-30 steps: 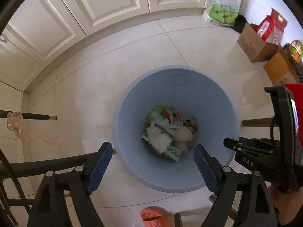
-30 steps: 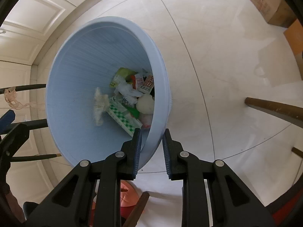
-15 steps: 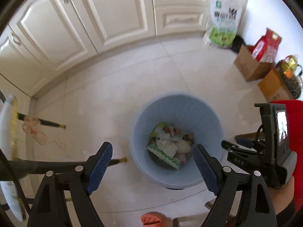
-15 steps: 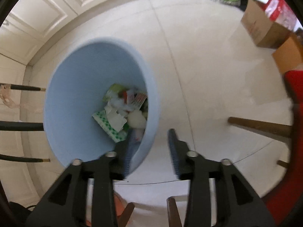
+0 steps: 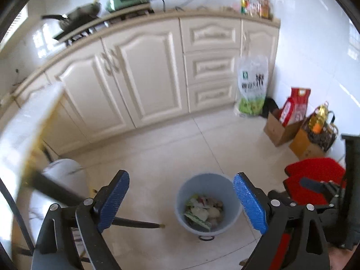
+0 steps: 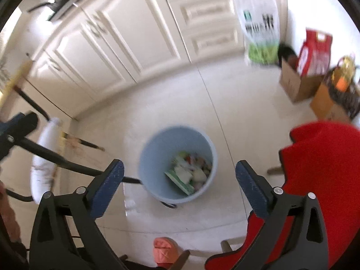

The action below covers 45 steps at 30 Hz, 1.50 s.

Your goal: Collect trash

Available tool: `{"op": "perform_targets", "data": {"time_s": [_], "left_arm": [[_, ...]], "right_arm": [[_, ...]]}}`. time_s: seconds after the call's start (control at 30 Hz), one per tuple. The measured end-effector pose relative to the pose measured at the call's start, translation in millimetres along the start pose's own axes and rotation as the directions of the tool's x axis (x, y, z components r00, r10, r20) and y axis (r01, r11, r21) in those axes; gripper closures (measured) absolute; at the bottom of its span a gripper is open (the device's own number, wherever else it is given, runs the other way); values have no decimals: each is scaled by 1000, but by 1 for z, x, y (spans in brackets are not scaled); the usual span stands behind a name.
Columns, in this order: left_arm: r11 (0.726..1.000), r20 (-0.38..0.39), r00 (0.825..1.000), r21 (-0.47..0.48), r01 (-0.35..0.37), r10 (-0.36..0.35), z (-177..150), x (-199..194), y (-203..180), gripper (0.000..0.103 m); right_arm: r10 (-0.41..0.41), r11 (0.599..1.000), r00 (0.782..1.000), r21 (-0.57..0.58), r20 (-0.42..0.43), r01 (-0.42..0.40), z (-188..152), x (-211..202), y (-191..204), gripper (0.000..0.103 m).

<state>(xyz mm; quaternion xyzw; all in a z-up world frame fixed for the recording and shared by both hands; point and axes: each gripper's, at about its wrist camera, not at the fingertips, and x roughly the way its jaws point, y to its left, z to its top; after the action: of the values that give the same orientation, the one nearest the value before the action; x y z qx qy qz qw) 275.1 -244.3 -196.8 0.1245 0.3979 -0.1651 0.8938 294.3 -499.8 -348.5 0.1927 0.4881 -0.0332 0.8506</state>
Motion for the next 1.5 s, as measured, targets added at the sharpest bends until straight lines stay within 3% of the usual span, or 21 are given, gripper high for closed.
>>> {"op": "perform_targets", "data": {"time_s": [0.17,0.27,0.33,0.43,0.57,0.67,0.77,0.97,1.23,1.5], "left_arm": [[998,120,993,-51,22,-15,-20,-103,23,6],[997,191,981,-79,-21,36,-41,-168,46,2],[992,247,965,-112,-62,88,-55,-212,63,1],[987,291,952,-150,-58,100,-79,-264,79,1],[975,358,920,-205,-88,158,-117,-338,100,1],[962,390,893,-234,-140,225,-152,-389,105,1],[953,414,875,-264,-147,250,-185,-433,111,1],[916,434,828,-339,-215,355,-239,-496,100,1],[886,448,786,-383,-261,425,-272,-528,67,1],[882,460,776,-398,-253,431,-271,-528,58,1]], "right_arm": [[31,999,992,-43,120,-26,15,-77,48,0],[69,995,981,-90,182,-54,15,-121,84,0],[107,989,973,-121,206,-83,14,-146,109,0],[148,978,959,-182,241,-106,11,-180,146,0],[201,956,937,-267,286,-123,3,-220,194,0],[241,934,916,-332,320,-130,-3,-251,230,0],[282,911,895,-389,346,-136,-12,-279,263,0],[363,850,859,-505,360,-148,-35,-315,318,0],[408,814,827,-565,386,-138,-59,-340,353,0],[425,806,797,-580,429,-117,-76,-361,360,0]]}}
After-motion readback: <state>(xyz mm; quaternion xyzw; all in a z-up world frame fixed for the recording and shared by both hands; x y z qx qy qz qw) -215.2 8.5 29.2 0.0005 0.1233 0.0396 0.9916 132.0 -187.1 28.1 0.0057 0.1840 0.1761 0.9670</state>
